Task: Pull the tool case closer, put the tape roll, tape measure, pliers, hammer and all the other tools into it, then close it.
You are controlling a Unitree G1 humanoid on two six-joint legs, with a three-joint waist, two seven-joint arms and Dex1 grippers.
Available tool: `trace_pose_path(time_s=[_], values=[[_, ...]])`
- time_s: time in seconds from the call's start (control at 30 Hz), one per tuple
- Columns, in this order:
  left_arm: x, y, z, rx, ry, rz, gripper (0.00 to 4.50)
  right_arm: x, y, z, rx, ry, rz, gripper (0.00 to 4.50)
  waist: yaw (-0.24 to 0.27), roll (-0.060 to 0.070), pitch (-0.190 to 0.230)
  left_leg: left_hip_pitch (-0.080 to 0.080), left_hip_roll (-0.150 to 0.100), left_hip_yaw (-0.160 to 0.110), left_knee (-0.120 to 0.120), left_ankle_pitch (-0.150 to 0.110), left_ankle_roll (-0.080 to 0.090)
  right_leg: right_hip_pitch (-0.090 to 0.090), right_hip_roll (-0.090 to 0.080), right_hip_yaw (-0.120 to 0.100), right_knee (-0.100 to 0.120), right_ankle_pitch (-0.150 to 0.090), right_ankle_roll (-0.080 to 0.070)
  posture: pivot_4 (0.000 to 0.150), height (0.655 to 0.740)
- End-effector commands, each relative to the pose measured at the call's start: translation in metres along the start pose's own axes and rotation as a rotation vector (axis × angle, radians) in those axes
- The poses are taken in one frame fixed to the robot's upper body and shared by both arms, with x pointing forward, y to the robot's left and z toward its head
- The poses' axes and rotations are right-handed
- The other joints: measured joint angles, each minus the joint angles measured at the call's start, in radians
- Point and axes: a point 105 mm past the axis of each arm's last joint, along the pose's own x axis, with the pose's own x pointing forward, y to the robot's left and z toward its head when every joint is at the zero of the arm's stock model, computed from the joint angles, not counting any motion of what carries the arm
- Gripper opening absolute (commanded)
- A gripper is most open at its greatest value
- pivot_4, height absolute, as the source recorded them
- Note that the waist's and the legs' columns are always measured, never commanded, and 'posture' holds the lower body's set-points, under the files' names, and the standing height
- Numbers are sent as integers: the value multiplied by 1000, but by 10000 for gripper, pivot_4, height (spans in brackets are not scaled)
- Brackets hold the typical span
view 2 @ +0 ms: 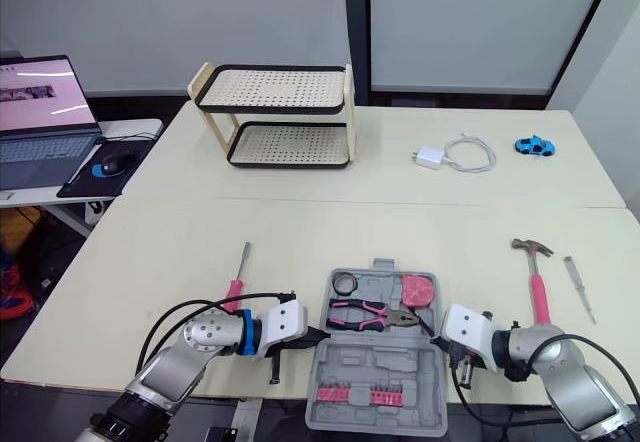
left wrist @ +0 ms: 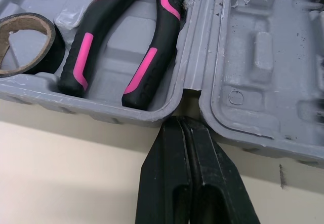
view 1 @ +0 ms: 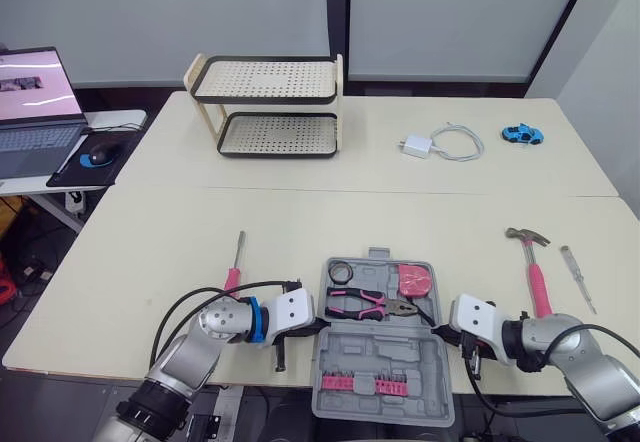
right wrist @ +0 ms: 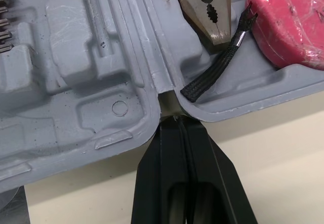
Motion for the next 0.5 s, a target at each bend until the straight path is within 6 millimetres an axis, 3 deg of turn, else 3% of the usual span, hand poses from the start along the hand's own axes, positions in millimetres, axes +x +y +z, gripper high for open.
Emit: trace_pose_path(time_s=[0.03, 0.5], values=[[9, -4, 8, 22, -16, -22, 235, 5, 3, 20, -31, -67, 10, 0, 0, 0, 0, 1, 0, 0, 0, 0, 0, 1, 0, 0, 0, 0, 0, 1500, 7400], [14, 5, 14, 44, -23, -1, 235, 11, -8, 36, 5, -107, -25, 0, -2, 0, 0, 6, 0, 0, -1, 0, 0, 6, 0, 0, -1, 0, 0, 1500, 7400]])
